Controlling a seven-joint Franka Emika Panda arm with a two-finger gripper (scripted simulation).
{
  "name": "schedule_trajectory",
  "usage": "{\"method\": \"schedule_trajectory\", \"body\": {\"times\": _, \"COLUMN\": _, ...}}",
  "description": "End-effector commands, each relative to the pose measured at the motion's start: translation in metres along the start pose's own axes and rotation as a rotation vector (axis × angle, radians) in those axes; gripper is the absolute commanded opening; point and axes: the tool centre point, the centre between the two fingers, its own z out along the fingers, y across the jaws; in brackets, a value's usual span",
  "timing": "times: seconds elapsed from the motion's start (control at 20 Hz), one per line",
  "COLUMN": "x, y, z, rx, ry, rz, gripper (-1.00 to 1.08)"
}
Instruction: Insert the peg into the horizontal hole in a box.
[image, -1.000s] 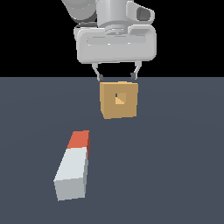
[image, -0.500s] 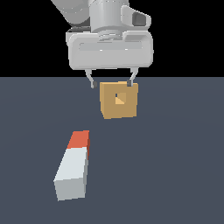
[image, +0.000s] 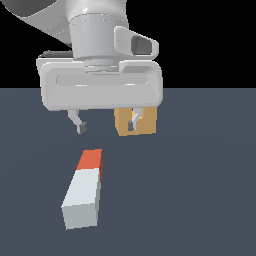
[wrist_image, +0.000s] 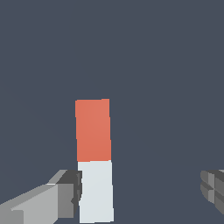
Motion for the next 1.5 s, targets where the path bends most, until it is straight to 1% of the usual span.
{"method": "schedule_trajectory", "body": {"times": 0.0, "x": -0.018, "y": -0.013, "z": 0.014, "rx": 0.005, "ry": 0.001, "rz": -0.011, "gripper": 1.0}}
{"method": "schedule_trajectory", "body": {"times": 0.25, "x": -0.047, "y": -0.03, "z": 0.036, "rx": 0.014, "ry": 0.002, "rz": -0.027, "gripper": 1.0}}
{"method": "schedule_trajectory", "body": {"times": 0.55, "x": -0.065, "y": -0.04, "z": 0.049, "rx": 0.019, "ry": 0.003, "rz": -0.037, "gripper": 1.0}}
{"method": "schedule_trajectory", "body": {"times": 1.0, "x": -0.067, "y": -0.041, "z": 0.056, "rx": 0.02, "ry": 0.003, "rz": -0.036, "gripper": 1.0}}
{"method": "schedule_trajectory", "body": {"times": 1.45, "x": -0.067, "y": -0.042, "z": 0.094, "rx": 0.02, "ry": 0.003, "rz": -0.038, "gripper": 1.0}}
